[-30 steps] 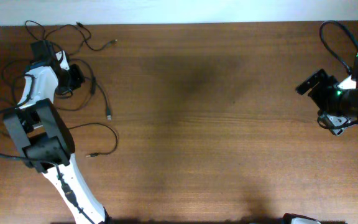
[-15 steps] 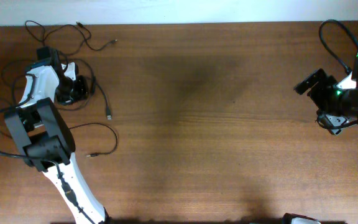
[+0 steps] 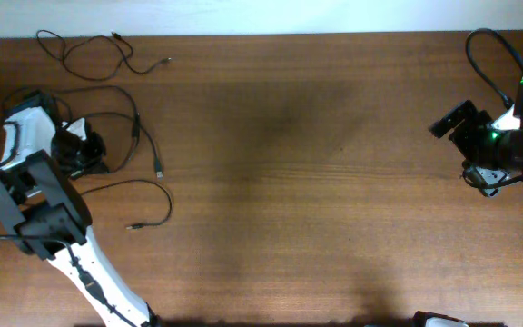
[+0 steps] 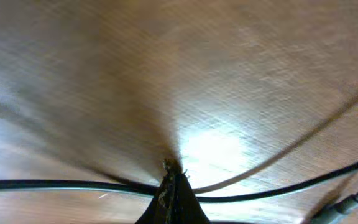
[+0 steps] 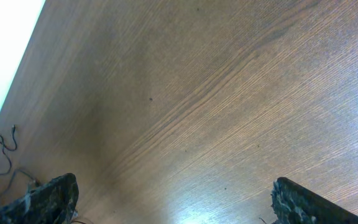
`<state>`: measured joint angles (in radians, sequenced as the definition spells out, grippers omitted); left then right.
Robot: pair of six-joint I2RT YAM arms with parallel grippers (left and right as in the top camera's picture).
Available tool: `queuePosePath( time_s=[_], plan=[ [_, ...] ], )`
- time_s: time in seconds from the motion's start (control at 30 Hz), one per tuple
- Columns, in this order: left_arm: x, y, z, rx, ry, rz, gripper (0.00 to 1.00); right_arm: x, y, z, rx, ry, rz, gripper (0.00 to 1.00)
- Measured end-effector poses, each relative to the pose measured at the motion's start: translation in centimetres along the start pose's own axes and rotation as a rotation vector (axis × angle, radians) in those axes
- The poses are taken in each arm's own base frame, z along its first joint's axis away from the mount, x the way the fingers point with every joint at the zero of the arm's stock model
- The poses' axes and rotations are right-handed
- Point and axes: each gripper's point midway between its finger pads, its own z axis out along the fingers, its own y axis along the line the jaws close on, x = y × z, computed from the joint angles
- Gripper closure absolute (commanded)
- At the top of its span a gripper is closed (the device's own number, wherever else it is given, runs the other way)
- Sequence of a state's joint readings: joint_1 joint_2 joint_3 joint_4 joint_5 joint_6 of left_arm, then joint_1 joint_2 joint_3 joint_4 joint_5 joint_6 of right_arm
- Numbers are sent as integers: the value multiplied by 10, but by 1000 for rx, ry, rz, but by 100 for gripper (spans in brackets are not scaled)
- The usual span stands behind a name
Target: Untangle cables
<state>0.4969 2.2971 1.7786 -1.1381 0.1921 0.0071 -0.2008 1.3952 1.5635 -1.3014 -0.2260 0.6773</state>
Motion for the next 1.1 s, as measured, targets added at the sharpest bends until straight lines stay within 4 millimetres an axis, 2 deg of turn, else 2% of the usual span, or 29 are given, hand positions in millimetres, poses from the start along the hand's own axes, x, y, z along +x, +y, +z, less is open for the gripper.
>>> queuePosePath(
  time_s=[0.17, 0.33, 0.43, 0.53, 0.57, 0.6, 0.67, 0.7, 0.87, 0.9, 1.0, 1.1],
  plan=[
    [1, 26, -9, -5, -12, -112, 100, 0, 0, 0, 0, 1, 1, 0],
    [-4, 60, -48, -1, -112, -216, 100, -1, 1, 0, -2, -3, 0, 0],
    [-9, 65, -66, 73, -169, -248, 100, -3, 2, 0, -9, -11, -3, 0],
    [-22, 39, -74, 242, -224, -165, 98, -3, 2, 0, -10, -12, -3, 0],
    [-23, 28, -76, 289, -230, -129, 90, -3, 2, 0, -10, -12, -2, 0],
    [-25, 10, -79, 357, -241, -69, 75, -3, 2, 0, -10, -12, -3, 0],
    [-25, -20, -81, 421, -252, 63, 71, -4, 3, 0, -14, -17, -4, 0],
    [-23, -49, -78, 453, -239, 142, 71, -4, 3, 0, -14, -17, -4, 0],
    [-15, -103, -53, 302, -199, 367, 67, -4, 3, 0, -14, -17, -4, 0],
    [-12, -124, -43, 230, -193, 450, 65, -4, 3, 0, -14, -16, -4, 0],
    [-14, -139, -34, 115, -207, 523, 65, -4, 3, 0, -12, -14, -4, 0],
    [-19, -140, -28, -32, -223, 564, 72, -3, 2, 0, -9, -11, -2, 0]
  ],
)
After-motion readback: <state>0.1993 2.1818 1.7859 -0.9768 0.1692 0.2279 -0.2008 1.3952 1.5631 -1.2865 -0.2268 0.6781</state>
